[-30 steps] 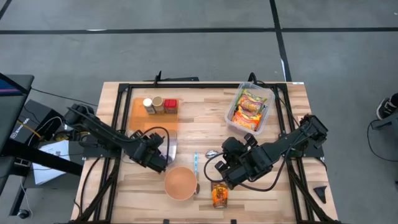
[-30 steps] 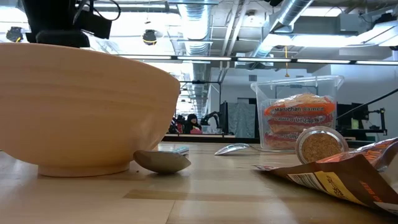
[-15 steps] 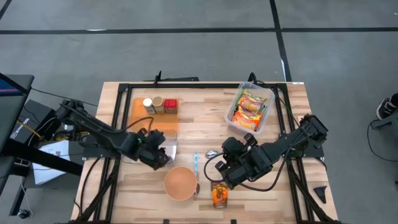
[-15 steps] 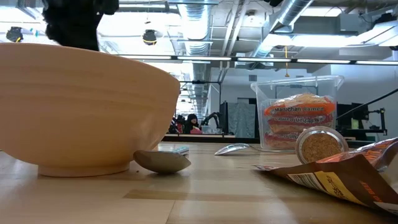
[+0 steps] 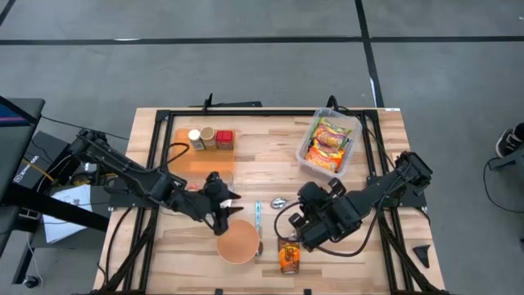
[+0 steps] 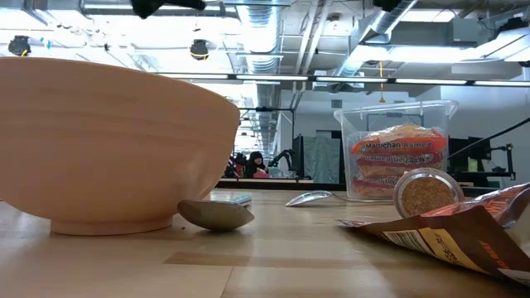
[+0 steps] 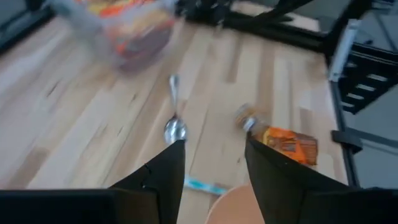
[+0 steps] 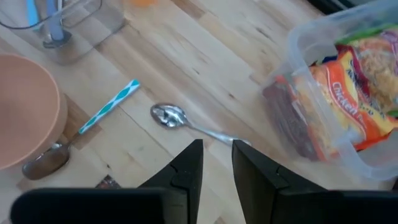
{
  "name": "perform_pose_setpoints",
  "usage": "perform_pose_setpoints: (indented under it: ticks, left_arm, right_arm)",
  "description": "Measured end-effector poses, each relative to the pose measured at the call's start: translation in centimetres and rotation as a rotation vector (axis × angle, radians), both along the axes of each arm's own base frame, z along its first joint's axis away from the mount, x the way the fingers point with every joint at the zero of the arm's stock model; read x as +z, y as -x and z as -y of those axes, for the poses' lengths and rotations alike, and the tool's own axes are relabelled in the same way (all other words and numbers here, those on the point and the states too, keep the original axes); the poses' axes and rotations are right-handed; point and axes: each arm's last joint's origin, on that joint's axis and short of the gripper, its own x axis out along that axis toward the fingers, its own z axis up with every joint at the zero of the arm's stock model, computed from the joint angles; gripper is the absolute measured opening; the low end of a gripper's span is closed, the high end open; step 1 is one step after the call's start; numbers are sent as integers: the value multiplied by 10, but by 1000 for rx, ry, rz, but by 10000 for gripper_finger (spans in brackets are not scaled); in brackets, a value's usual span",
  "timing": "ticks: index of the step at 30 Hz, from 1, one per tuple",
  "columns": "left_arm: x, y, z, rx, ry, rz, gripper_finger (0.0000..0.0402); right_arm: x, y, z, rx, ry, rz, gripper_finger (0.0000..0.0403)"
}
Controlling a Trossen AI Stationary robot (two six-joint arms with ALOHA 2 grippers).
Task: Pick & Place Food Item
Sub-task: Put the brown seasoning bottle into the orange bin
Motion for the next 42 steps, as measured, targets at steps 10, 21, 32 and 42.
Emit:
perform_pose_setpoints:
  ticks: [10, 21, 32, 42]
  left_arm:
    - [10, -7, 1, -56, -59, 100, 226]
    - [10, -7, 1, -55, -57, 100, 240]
    - [10, -6, 3, -59, -53, 95, 230]
    - [9, -6, 4, -89, -46, 87, 231]
  right_arm:
    - [-1, 3, -5, 4, -70, -35, 82]
    - [-20, -11, -22, 74, -317, -17, 106]
    - [-83, 1, -46, -219, -528, 27, 185]
    - [-111, 6, -59, -442, -643, 126, 206]
